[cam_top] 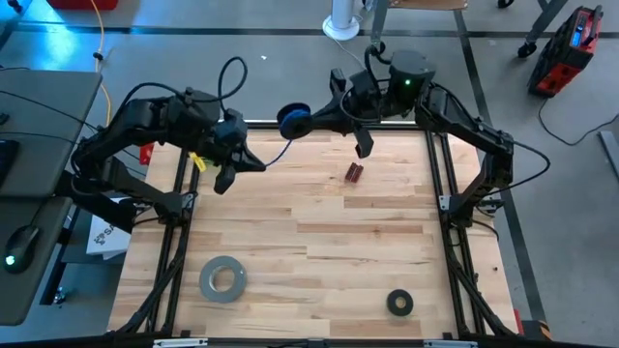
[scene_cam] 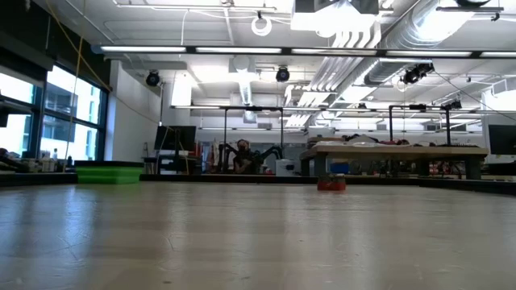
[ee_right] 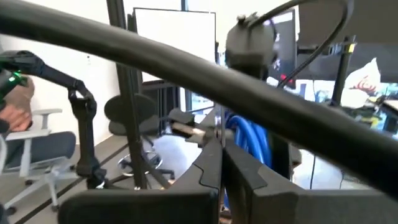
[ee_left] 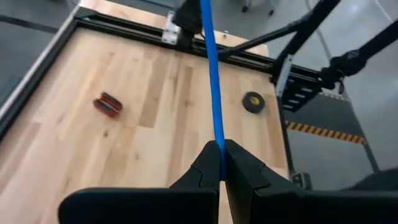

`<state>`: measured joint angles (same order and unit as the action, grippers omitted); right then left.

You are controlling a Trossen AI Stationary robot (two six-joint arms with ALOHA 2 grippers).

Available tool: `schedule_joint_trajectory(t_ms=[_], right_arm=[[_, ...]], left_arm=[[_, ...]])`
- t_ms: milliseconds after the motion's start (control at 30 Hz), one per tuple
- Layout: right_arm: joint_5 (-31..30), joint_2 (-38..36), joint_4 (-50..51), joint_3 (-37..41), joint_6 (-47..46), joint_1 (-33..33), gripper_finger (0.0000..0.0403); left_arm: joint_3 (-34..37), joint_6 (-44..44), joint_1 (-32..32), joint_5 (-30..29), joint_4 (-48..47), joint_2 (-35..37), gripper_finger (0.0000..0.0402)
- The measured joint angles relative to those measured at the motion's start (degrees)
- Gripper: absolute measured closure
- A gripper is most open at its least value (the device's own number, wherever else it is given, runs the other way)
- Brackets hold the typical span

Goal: Coil cords
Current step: Coil the blue wire onto a spool

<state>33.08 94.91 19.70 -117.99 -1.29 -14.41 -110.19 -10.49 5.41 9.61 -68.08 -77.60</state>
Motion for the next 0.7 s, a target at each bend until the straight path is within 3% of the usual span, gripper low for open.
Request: schedule_joint_trajectory(t_ms=[300,700], right_arm=[[0.4,-1.4,0.0,0.0,0.1,-2.9,0.0403],[0.4,-4.1,13.4,0.0,2.0,-4.7,0.0403]], left_arm=[[0.0,-2.2,-3.0,-1.3,-2.6,2.1,0.0401],[0.0,-7.5,-3.2,-5.3,-2.7,8.8,0.0401]])
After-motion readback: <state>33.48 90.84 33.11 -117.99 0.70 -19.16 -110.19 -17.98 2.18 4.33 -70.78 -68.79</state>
